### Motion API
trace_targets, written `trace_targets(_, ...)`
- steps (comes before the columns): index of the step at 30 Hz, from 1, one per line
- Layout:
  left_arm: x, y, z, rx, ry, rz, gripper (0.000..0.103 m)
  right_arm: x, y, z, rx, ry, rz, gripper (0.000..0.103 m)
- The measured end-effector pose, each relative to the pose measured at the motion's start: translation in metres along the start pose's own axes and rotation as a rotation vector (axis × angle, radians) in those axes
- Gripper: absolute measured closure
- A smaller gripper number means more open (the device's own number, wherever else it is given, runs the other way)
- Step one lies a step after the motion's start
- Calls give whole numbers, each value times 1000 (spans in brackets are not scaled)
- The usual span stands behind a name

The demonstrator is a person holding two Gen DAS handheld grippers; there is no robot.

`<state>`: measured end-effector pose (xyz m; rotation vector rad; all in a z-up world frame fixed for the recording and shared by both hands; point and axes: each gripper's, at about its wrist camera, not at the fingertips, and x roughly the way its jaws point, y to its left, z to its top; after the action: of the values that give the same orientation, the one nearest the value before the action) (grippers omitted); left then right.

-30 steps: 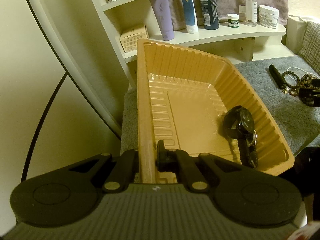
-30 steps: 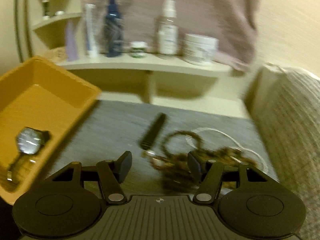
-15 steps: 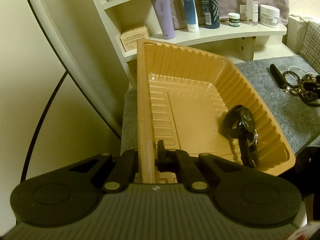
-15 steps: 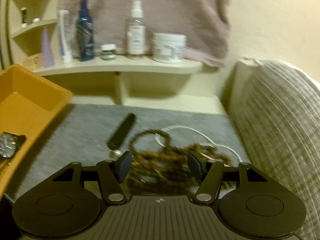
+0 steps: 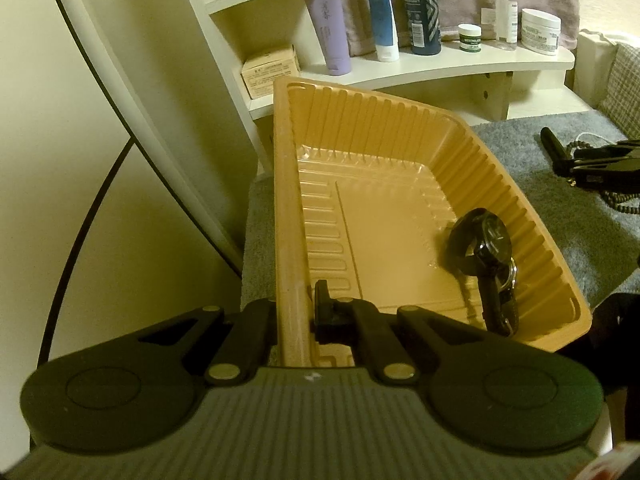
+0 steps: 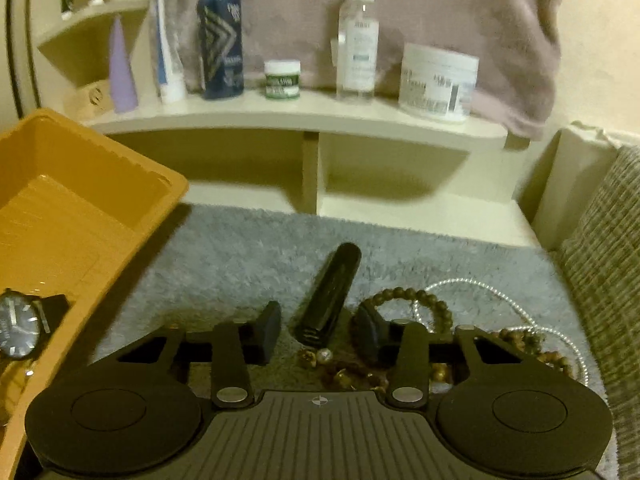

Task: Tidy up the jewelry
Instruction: 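Grasp the black cylindrical item with the right gripper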

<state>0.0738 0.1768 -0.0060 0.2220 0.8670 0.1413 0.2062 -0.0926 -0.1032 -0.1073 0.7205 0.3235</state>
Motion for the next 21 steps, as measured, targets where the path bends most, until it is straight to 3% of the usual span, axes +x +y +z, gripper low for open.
trace_targets(5,0,0,0,-1,0,1,100,3,1,1,-23,-8,-15,77)
trace_targets(10,0,-1,0,-2,0,0,100,0,2,1,-31,-1,-9,82)
trace_targets(21,-1,-2,0,2,-4,2,100,-27,9,8,-2,-45,46,83)
